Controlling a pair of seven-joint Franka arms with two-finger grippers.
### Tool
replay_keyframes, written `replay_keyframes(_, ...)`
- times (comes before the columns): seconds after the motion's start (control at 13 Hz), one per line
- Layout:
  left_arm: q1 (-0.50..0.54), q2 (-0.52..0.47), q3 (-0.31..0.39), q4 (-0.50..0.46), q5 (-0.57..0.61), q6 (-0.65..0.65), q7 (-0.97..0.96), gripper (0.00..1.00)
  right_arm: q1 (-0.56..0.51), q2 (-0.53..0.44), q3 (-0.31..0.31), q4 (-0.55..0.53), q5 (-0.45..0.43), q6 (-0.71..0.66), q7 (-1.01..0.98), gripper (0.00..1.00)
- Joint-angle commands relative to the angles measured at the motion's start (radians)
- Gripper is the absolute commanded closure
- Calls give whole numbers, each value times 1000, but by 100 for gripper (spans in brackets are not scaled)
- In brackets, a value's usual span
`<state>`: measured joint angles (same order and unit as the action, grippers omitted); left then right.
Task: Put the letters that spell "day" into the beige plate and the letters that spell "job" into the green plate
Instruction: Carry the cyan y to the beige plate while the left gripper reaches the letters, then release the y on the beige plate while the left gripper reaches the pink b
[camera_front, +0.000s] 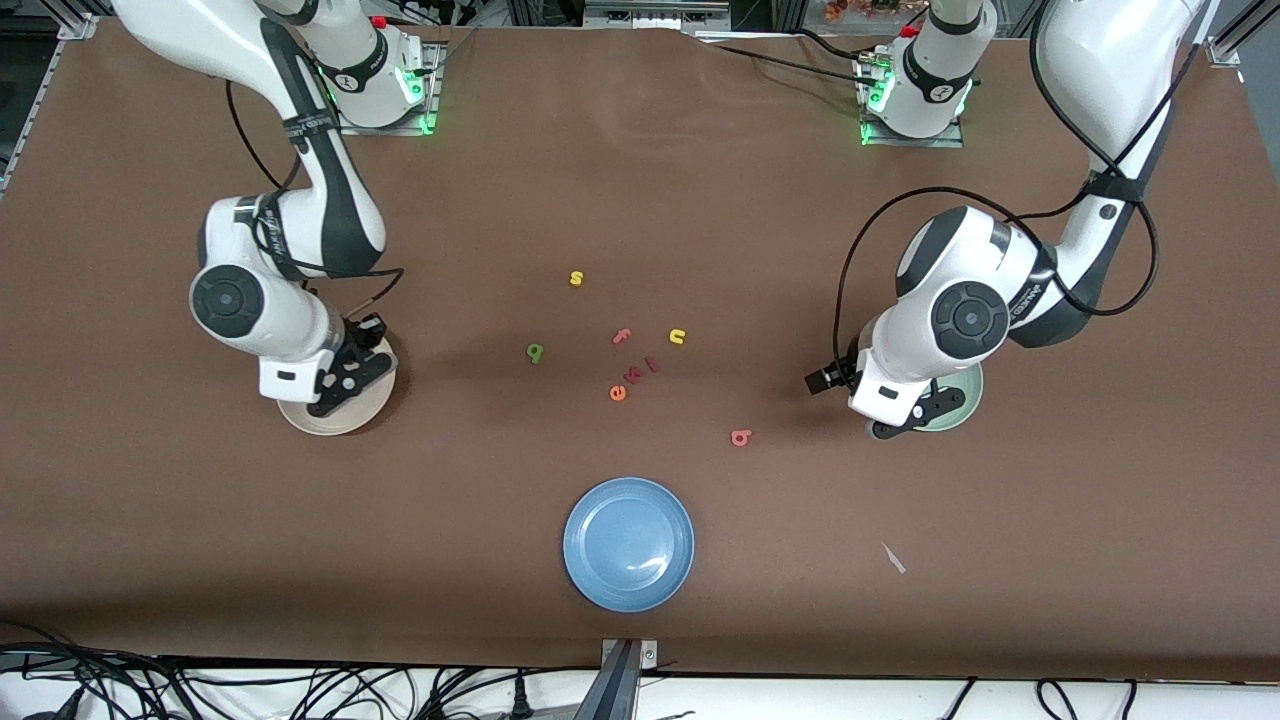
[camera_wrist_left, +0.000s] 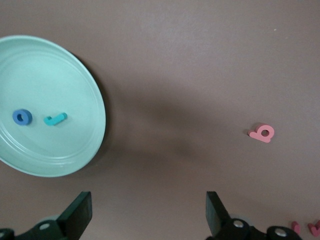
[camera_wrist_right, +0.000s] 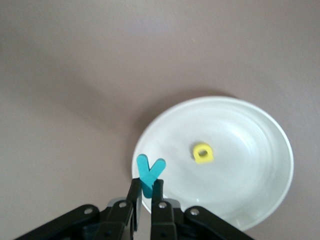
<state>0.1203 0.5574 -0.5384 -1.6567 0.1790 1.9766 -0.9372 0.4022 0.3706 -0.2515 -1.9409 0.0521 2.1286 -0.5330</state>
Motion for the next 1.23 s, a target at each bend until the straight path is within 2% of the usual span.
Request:
replay_keyframes(0.0, -43, 65, 14, 83, -1, -10, -122, 0, 3, -46, -61, -81, 18, 30, -79, 100)
replay_keyframes(0.23, -105, 116, 43, 130, 45, -8, -285, 0, -25, 19, -75, -93, 43, 141, -75, 100)
replay_keyframes(0.38, -161, 162, 72, 156, 114, -8, -417, 0, -37, 75, -74, -86, 104, 169, -81, 95)
replay_keyframes(0.54, -192, 209, 80, 207, 122, -8, -523, 0, -36, 80, -72, -82, 104, 174, -74, 92)
replay_keyframes(0.61, -201, 226, 80, 227, 122, -8, -582, 0, -36, 80, -71, -76, 104, 165, -68, 84)
replay_keyframes(0.69, -208, 243, 80, 247, 122, -8, -627, 0, -28, 79, -68, -63, 104, 156, -56, 63)
replay_keyframes(0.77, -212, 262, 80, 267, 122, -8, -670, 0, -20, 80, -68, -46, 104, 137, -9, 13)
replay_keyframes(0.84, -223, 283, 86, 288, 122, -8, -711, 0, -16, 79, -65, -43, 104, 126, 29, 0)
replay_keyframes(1.15, -297, 371, 138, 422, 117, 20, -801, 0, 7, 71, -55, -29, 106, 83, 157, 0)
